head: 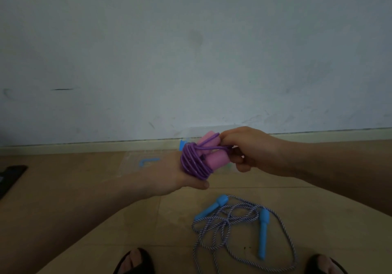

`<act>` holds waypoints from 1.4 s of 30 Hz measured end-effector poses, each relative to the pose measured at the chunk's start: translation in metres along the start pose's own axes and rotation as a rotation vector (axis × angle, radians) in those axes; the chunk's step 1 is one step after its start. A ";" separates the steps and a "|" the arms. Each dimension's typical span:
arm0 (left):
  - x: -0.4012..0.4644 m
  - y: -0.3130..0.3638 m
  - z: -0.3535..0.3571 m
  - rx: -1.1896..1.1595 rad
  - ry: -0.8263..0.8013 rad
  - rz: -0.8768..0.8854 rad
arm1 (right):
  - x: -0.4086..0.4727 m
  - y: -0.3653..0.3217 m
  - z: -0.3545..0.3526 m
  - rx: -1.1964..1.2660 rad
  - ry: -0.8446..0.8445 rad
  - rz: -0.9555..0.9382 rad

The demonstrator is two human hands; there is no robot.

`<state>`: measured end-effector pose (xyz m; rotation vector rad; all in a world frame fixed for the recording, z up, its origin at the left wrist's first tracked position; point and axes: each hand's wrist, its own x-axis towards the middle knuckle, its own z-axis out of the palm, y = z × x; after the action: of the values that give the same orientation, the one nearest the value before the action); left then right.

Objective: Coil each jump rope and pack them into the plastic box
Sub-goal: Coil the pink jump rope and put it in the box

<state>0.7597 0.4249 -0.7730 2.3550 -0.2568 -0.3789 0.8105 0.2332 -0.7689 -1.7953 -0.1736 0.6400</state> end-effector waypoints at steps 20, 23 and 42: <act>0.012 -0.010 0.004 0.001 0.073 -0.128 | 0.000 0.015 0.009 -0.686 0.225 -0.372; 0.016 -0.015 0.007 -0.050 0.060 -0.165 | 0.002 0.020 0.010 -0.716 0.317 -0.443; 0.026 -0.028 0.018 -0.272 0.016 -0.285 | 0.010 0.024 0.004 -0.900 0.312 -0.688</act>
<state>0.7797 0.4263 -0.8098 2.1257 0.1339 -0.4974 0.8122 0.2326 -0.7954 -2.4434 -0.9291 -0.2823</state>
